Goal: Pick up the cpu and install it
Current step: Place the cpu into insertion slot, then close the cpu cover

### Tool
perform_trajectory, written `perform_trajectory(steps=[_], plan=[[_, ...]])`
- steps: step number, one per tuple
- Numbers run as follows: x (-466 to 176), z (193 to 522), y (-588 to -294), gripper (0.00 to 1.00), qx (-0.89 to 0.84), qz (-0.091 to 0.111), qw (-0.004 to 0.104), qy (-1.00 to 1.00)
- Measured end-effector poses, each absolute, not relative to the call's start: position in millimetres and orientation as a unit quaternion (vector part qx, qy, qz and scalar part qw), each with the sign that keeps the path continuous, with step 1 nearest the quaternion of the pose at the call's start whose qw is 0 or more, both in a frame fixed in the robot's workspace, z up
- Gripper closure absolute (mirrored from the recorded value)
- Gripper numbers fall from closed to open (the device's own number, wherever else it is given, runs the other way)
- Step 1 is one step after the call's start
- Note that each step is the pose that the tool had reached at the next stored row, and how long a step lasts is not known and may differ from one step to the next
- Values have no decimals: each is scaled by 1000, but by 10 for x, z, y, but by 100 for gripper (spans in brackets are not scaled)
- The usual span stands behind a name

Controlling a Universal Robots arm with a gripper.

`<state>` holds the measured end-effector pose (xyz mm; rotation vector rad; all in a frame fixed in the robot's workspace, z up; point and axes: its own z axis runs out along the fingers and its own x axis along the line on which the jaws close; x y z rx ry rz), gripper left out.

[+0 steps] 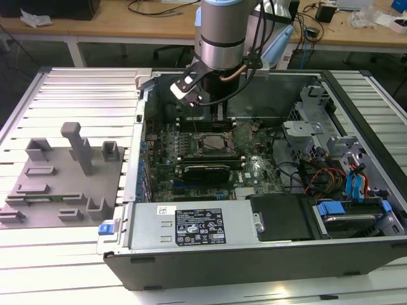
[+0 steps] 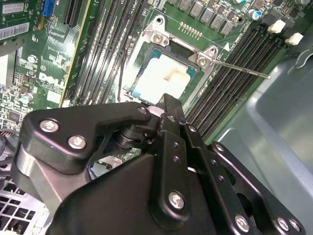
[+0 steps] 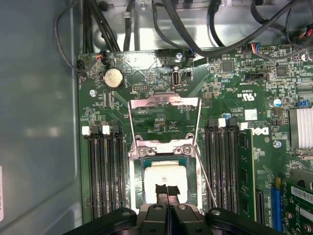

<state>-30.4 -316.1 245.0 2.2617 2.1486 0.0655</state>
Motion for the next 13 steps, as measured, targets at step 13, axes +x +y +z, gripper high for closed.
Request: perform_trajectory(steps=[13], plan=[[-305, 2487, -3161, 89, 725, 21, 11, 689]])
